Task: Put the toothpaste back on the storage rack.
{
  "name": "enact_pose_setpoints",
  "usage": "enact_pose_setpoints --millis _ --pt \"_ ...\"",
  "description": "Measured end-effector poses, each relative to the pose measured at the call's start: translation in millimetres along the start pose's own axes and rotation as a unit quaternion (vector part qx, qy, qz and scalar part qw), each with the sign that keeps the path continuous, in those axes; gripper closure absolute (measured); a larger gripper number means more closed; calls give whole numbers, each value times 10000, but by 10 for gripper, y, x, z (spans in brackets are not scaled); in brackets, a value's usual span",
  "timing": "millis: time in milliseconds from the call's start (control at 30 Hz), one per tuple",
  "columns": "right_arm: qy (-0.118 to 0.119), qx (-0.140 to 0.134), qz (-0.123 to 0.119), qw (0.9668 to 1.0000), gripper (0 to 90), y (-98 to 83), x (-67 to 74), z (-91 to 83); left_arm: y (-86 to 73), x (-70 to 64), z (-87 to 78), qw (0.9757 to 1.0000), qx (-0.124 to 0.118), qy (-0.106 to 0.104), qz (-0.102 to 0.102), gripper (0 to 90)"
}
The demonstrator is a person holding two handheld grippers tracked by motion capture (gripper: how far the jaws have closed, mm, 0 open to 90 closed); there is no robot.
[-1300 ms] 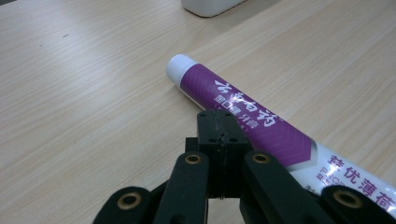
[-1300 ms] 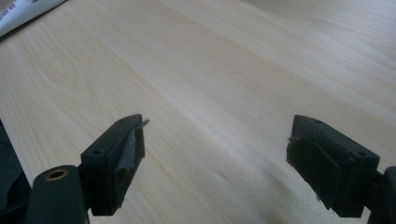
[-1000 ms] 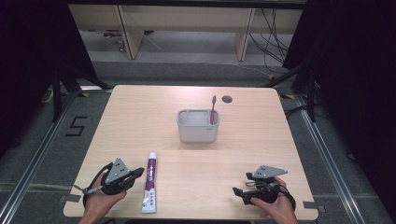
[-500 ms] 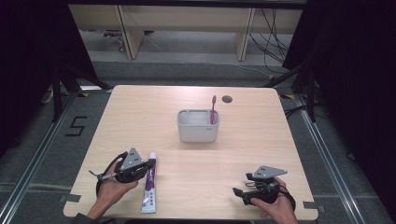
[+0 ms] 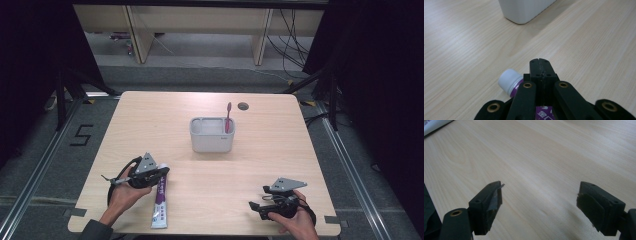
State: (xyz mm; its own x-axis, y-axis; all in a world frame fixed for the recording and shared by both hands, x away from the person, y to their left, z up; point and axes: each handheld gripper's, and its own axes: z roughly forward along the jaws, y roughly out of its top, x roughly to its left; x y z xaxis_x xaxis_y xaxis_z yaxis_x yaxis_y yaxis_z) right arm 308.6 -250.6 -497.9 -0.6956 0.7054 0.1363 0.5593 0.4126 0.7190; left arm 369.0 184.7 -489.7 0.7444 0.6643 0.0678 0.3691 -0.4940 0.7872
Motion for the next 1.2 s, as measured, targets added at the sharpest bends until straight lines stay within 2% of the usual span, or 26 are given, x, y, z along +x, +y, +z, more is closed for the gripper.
enact_pose_setpoints --millis 33,67,133,300,433,467,500,633,667,700,733,767,833,900,967,1000,1033,1100,1133,1167,1200 --pt "28 -5 -34 10000 208 0 -9 3 -2 4 8 10000 18 -23 -21 899" --pt "-6 36 67 10000 208 -2 -1 -5 -6 7 19 10000 24 8 -11 899" --pt "-10 4 -14 10000 208 -1 -12 -6 -10 13 27 10000 53 -34 6 899" --pt "-5 6 -12 10000 209 -1 -11 -4 -32 50 65 9999 99 -17 -46 899" --pt "-1 38 54 10000 211 -3 -2 -4 -44 79 86 9999 95 -30 -50 899" --pt "36 70 181 9998 211 -5 19 -4 -46 85 88 9999 113 -33 -44 899" --pt "58 39 -28 10000 211 0 -13 3 -48 88 91 9999 125 -36 -55 899" --pt "169 48 179 9997 211 -5 8 1 -79 122 86 9998 168 -1 -80 899" --pt "96 34 -11 9999 211 1 -17 -2 -91 128 68 9997 219 12 -104 899" --pt "80 17 37 10000 211 1 -12 0 -102 141 58 9997 228 10 -59 899" --pt "18 22 11 10000 212 3 -11 -7 -121 149 39 9997 230 26 -111 899" --pt "8 -11 -103 9999 212 3 -20 -4 -131 156 36 9997 208 29 -115 899" --pt "20 11 34 10000 212 -2 -7 1 -157 161 9 9995 235 72 -173 899" --pt "22 61 136 9999 212 0 9 -4 -186 170 -32 9995 293 41 -96 898" --pt "84 3 -12 10000 212 2 -19 3 -216 174 -63 9994 304 62 -133 898" --pt "7 -22 -70 10000 213 2 -23 4 -232 181 -84 9994 322 65 -124 898" --pt "39 65 119 9999 212 1 0 -3 -247 176 -102 9993 321 56 -157 898" --pt "46 0 -10 10000 213 5 -22 2 -272 173 -148 9992 387 48 -127 898" --pt "98 19 4 10000 213 4 -20 5 -292 168 -169 9992 379 69 -127 898" --pt "10 46 44 10000 213 2 -6 -2 -307 158 -186 9991 378 59 -164 898" --pt "4 26 28 10000 213 2 -9 1 -318 158 -210 9989 446 66 -110 898"
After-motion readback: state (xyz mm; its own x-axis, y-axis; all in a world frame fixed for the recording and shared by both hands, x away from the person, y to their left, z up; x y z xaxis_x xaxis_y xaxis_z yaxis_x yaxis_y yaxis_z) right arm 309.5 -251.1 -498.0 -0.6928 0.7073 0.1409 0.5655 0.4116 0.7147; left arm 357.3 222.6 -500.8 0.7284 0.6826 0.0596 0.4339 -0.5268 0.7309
